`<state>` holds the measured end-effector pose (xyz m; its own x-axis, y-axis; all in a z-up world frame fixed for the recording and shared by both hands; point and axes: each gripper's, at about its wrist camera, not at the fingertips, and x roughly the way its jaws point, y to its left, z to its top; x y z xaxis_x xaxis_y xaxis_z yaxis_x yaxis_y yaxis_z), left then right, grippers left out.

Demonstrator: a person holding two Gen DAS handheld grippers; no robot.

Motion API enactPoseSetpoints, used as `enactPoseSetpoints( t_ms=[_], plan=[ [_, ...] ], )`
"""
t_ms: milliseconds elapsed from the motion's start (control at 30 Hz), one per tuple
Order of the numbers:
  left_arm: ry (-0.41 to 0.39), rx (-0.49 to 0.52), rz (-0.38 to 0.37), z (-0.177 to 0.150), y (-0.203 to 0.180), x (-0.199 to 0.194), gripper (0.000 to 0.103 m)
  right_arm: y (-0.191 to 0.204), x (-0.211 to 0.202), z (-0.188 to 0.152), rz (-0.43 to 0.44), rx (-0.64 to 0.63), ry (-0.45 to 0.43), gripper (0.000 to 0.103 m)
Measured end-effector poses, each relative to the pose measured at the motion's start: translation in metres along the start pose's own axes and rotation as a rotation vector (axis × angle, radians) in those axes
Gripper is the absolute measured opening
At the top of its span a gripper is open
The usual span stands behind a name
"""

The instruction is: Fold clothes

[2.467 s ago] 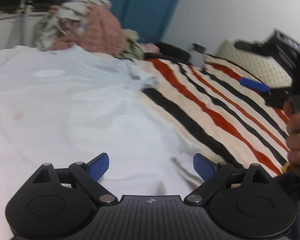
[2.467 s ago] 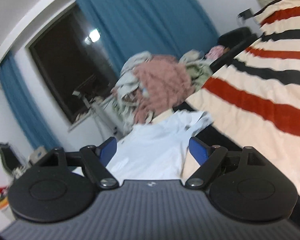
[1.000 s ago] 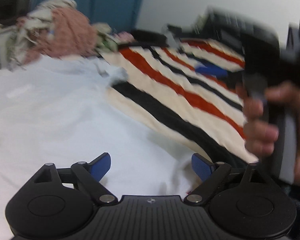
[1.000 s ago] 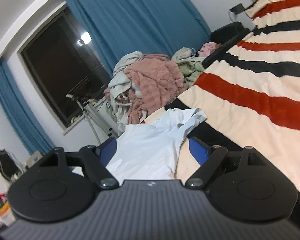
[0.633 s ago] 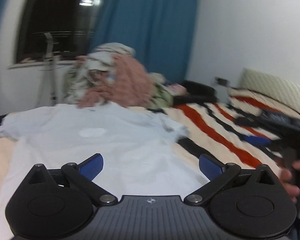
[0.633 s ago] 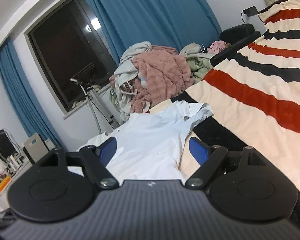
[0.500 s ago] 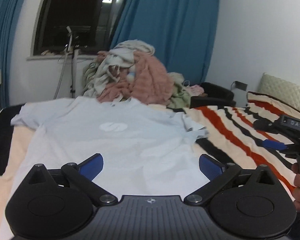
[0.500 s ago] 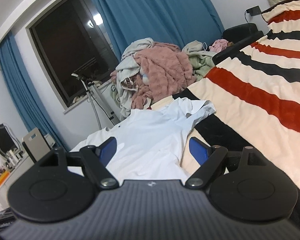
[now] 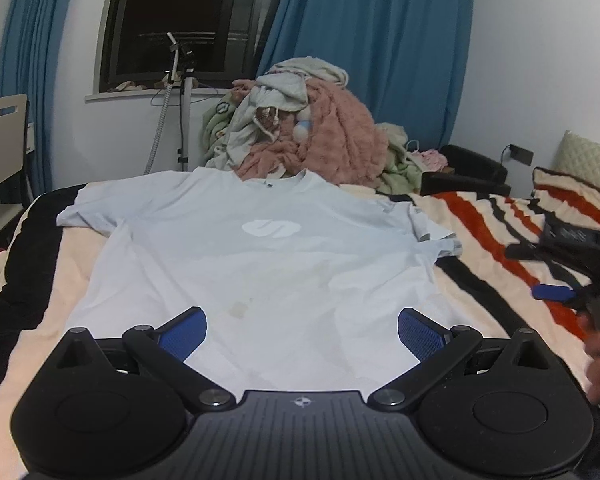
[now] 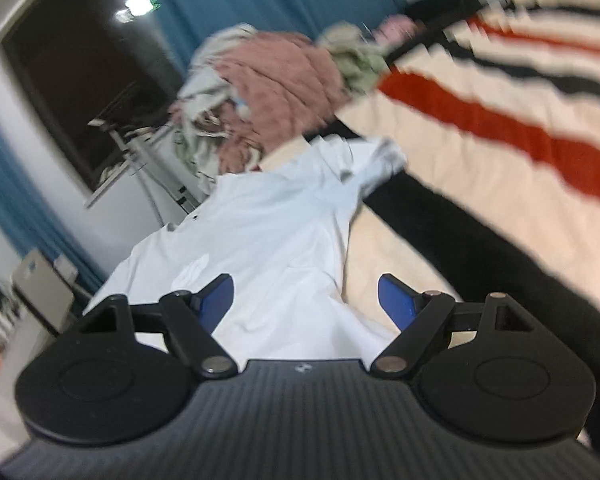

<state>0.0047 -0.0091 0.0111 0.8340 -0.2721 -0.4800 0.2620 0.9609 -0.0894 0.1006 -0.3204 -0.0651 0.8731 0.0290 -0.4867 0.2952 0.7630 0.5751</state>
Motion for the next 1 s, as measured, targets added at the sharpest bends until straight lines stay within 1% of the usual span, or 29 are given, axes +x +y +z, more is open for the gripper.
enactPoseSetpoints(
  t_ms=[67, 167, 300, 367, 433, 500, 533, 600, 733, 800, 933, 1000],
  plan=[
    [0.002, 0.001, 0.016, -0.002, 0.002, 0.001, 0.103, -0.004, 0.024, 0.009, 0.009, 0.063, 0.022, 0.081],
    [0.015, 0.012, 0.055, -0.005, 0.003, 0.005, 0.103, -0.004, 0.059, 0.021, 0.018, 0.069, -0.004, 0.081],
    [0.047, 0.023, 0.08, -0.011, 0.006, 0.013, 0.103, -0.018, 0.099, 0.033, 0.102, 0.121, -0.014, 0.081],
    [0.065, 0.032, 0.084, -0.015, 0.006, 0.02, 0.103, -0.027, 0.118, 0.039, 0.109, 0.134, -0.018, 0.081],
    [0.079, 0.044, 0.089, -0.018, 0.005, 0.026, 0.103, -0.036, 0.136, 0.045, 0.102, 0.143, -0.014, 0.081],
    [0.085, 0.063, 0.095, -0.021, 0.004, 0.033, 0.103, -0.046, 0.156, 0.049, 0.084, 0.146, -0.008, 0.076],
    [0.086, 0.073, 0.098, -0.023, 0.003, 0.036, 0.103, -0.05, 0.166, 0.051, 0.068, 0.144, -0.001, 0.076],
    [0.086, 0.081, 0.098, -0.025, 0.002, 0.042, 0.103, -0.058, 0.188, 0.056, 0.018, 0.13, 0.014, 0.072],
    [0.098, 0.069, 0.076, -0.029, 0.001, 0.052, 0.103, -0.075, 0.23, 0.063, -0.026, 0.075, 0.018, 0.069],
    [0.099, 0.059, 0.074, -0.029, 0.001, 0.058, 0.103, -0.083, 0.245, 0.067, -0.007, 0.07, -0.01, 0.069],
    [0.098, 0.035, 0.065, -0.027, 0.005, 0.071, 0.103, -0.089, 0.274, 0.076, 0.078, 0.076, -0.108, 0.069],
    [0.078, 0.02, 0.064, -0.027, 0.007, 0.076, 0.103, -0.086, 0.289, 0.08, 0.102, 0.049, -0.151, 0.066]
  ],
)
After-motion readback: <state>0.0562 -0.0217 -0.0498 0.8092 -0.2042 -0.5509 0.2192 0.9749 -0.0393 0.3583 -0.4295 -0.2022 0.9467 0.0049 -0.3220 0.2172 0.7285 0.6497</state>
